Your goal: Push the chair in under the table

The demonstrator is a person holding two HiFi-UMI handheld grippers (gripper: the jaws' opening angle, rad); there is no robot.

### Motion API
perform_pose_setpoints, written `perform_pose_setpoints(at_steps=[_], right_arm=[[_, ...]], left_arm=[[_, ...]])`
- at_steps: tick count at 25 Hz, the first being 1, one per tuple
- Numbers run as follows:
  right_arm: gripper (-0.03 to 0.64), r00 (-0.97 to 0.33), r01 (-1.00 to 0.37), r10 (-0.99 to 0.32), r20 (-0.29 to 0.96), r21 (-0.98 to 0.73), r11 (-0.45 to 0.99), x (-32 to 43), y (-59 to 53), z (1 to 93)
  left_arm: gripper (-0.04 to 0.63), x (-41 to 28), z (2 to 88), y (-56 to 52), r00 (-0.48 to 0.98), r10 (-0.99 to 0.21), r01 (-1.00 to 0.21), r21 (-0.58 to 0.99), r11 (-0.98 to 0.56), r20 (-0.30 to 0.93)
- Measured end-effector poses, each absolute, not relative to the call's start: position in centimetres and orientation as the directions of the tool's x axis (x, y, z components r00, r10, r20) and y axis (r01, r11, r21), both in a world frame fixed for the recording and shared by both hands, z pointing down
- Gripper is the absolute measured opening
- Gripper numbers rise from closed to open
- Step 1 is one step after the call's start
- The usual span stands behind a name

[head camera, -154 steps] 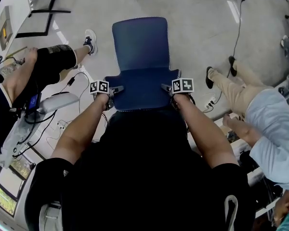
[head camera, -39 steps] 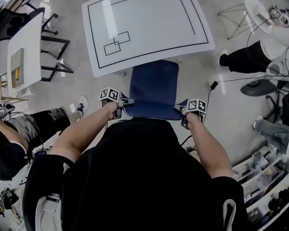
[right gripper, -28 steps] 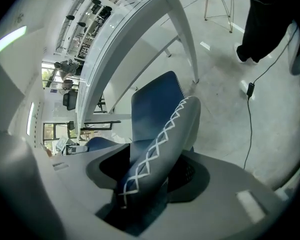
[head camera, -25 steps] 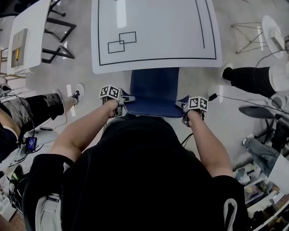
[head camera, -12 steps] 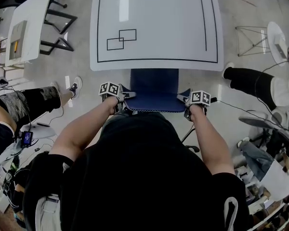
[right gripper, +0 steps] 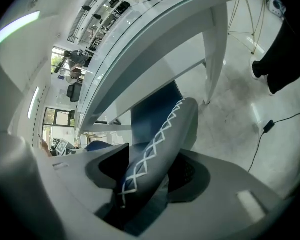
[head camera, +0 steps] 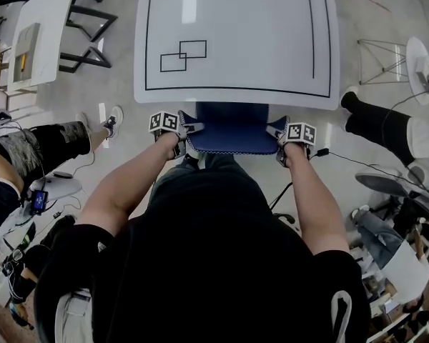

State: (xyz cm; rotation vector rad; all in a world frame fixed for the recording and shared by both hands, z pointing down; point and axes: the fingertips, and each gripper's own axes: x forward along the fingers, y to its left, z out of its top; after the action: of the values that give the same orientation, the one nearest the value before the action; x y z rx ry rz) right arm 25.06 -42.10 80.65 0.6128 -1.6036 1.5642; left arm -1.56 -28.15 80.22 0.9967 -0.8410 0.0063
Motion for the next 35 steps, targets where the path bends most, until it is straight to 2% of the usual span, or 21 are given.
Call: perform_pose_setpoints(at_steps=[20, 29, 35], right_arm=[[0.262, -0.616, -0.775, 0.069, 0.785, -0.619, 0.128, 23.5, -47.6, 83.1], [0.262, -0.603, -0.783, 0.044, 0.796, -0.602, 0.157, 22.4, -48.5, 84.6], [0.262, -0.582, -0.796, 0.04, 0.812, -0.58, 0.174, 22.6, -48.9, 85.2]], left_arm=[[0.457, -3.1, 82.7, -31.8, 0.573, -0.549, -0.272, 0.773, 0.574, 0.609], [0.456, -4.9, 83.7, -33.3, 0.542, -0.57, -0.296, 0.775, 0.558, 0.617], [0.46, -5.2, 83.9, -33.7, 0.508, -0.608, -0.256, 0.781, 0.57, 0.61]])
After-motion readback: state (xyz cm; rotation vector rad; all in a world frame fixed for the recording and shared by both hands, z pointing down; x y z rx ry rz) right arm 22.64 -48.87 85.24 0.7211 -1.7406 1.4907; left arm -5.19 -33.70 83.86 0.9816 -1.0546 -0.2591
